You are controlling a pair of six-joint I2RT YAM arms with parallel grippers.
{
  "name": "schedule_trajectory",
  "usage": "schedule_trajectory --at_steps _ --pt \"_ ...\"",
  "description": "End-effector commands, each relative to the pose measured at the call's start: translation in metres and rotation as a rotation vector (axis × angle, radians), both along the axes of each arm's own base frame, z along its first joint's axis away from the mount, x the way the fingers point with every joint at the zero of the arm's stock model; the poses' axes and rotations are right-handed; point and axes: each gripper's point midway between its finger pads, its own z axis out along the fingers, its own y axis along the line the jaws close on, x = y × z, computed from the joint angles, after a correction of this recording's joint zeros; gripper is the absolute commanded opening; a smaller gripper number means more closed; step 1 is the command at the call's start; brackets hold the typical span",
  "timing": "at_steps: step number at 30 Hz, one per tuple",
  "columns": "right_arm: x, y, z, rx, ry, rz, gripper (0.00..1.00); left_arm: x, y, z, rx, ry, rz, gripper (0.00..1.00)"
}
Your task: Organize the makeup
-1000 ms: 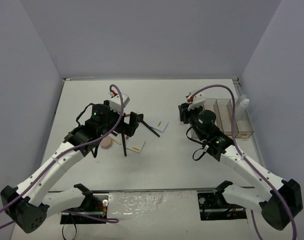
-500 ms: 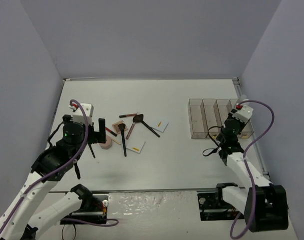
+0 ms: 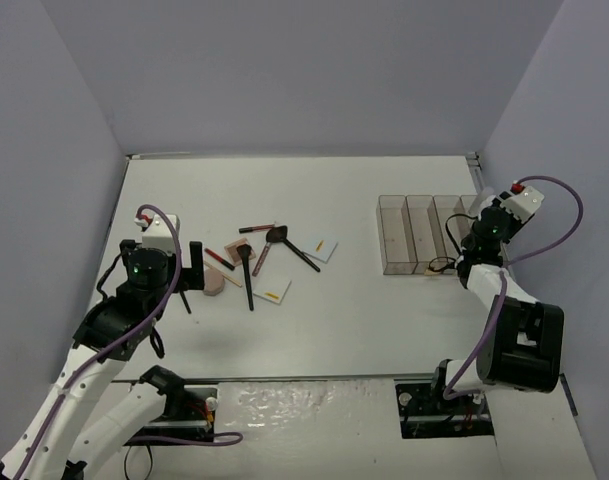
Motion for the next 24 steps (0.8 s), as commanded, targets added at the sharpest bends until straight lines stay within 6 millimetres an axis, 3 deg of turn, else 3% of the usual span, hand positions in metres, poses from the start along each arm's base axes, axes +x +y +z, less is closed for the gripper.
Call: schedule_trajectory --at_steps 1,8,16,20,24 --pt "0.019 -0.011 0.059 -0.04 -0.214 0.016 0.0 0.008 0.0 0.02 -0.044 -0.07 0.01 0.97" --pt "0.032 -0.016 0.026 -0.026 -0.175 0.037 0.0 0.011 0.0 0.017 -0.035 -0.065 0.008 0.97" --pt "0.027 -0.024 -0.014 0.008 -0.13 0.042 0.0 0.013 0.004 0.017 -0.037 -0.065 0.027 0.97" --pt "0.025 -0.024 -0.035 0.014 -0.079 0.051 0.07 0.013 0.002 0.017 -0.041 -0.064 0.019 0.97" --pt "0.029 -0.024 -0.037 0.017 -0.048 0.066 0.13 0.013 0.003 0.017 -0.043 -0.066 0.019 0.97"
